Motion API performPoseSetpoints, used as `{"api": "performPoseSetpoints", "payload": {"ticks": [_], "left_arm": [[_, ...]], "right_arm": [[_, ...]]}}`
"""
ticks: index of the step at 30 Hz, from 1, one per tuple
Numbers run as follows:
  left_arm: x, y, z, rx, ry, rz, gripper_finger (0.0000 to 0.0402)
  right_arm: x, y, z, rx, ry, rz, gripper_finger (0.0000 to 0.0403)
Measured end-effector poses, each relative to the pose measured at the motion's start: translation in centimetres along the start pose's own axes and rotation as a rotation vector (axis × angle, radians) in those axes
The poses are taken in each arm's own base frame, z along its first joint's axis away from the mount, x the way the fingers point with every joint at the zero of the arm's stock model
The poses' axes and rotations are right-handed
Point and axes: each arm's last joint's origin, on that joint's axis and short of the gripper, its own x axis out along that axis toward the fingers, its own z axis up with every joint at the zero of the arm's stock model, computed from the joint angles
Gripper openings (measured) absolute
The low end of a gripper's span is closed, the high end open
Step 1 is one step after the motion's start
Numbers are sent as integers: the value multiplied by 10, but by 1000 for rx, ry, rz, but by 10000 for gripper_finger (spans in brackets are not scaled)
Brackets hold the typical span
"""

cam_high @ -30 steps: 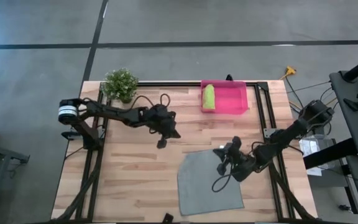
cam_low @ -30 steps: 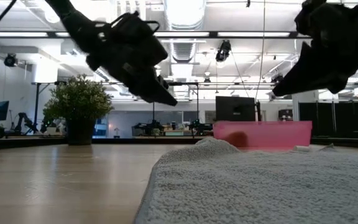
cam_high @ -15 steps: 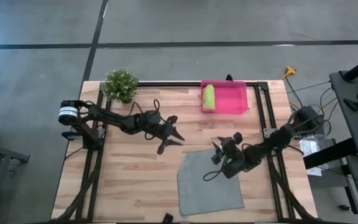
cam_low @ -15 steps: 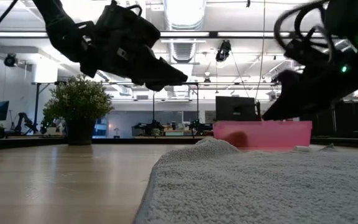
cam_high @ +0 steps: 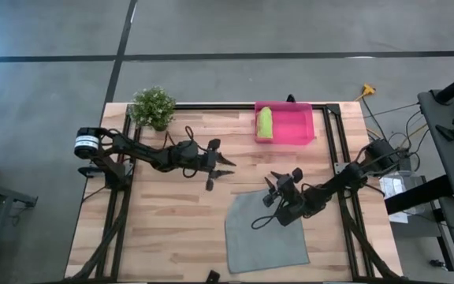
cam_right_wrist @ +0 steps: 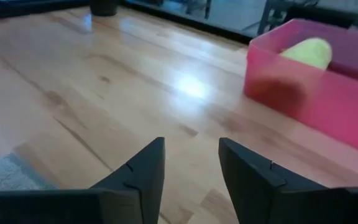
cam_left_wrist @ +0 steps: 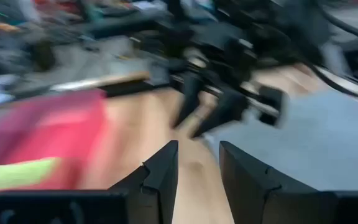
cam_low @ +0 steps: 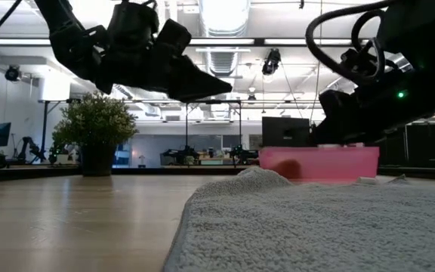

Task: Roll microfiber towels into tight, uniform cylinder then place into a basket
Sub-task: Fold the gray microfiber cloth

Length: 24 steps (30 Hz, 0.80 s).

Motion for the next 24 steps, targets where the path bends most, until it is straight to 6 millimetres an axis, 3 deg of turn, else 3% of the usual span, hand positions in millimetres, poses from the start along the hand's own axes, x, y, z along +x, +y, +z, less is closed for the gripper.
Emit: {"api": "performPoseSetpoints", "payload": {"ticks": [5,11,16,24], "left_arm": [[-2,8,9,-62,-96,144,102],[0,6,-2,-92,-58,134,102],[7,5,-14,-99,-36,131,102],[15,2,-30,-178,-40,125,103]], "right_arm": [[9,-7,3,-36,-38,-72,128],[46,-25,10,-52,66,-139,123],[65,-24,18,-58,80,-3,124],[69,-11,11,-107,-76,186,120]]}}
